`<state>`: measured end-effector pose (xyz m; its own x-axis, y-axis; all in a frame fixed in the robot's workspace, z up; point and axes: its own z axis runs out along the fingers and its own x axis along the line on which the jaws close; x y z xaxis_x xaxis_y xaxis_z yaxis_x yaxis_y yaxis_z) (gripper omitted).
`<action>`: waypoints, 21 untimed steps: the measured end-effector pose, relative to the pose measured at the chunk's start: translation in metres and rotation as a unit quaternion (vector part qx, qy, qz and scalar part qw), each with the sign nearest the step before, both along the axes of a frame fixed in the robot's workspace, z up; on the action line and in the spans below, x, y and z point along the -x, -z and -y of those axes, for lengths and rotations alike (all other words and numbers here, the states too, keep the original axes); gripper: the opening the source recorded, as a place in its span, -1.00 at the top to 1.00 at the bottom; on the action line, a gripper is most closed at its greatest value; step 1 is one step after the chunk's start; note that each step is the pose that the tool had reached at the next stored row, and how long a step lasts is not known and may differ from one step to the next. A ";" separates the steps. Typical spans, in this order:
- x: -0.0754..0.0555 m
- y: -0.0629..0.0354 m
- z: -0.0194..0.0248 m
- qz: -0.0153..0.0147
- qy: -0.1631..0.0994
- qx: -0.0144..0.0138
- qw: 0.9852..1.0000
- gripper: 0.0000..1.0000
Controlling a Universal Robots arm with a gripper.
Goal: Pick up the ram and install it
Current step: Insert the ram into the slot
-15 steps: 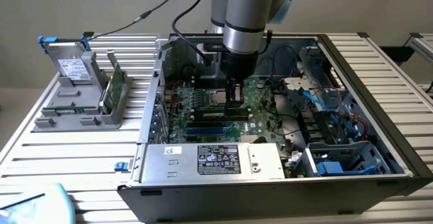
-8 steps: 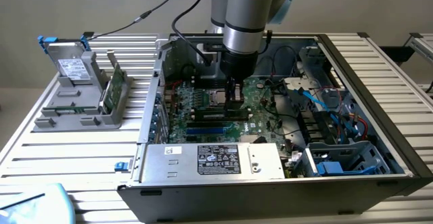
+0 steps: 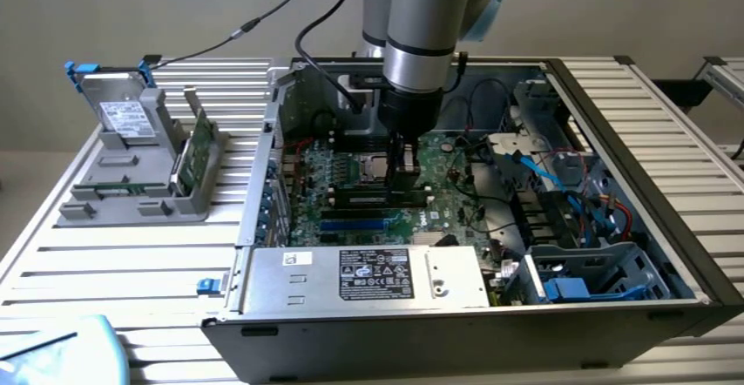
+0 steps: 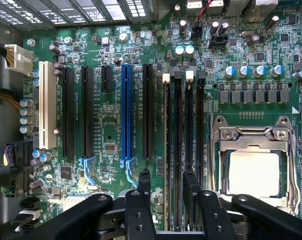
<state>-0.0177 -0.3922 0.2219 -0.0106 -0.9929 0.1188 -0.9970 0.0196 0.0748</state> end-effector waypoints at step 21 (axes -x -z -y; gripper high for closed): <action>0.010 -0.0169 0.0000 0.006 -0.001 0.000 1.000 0.20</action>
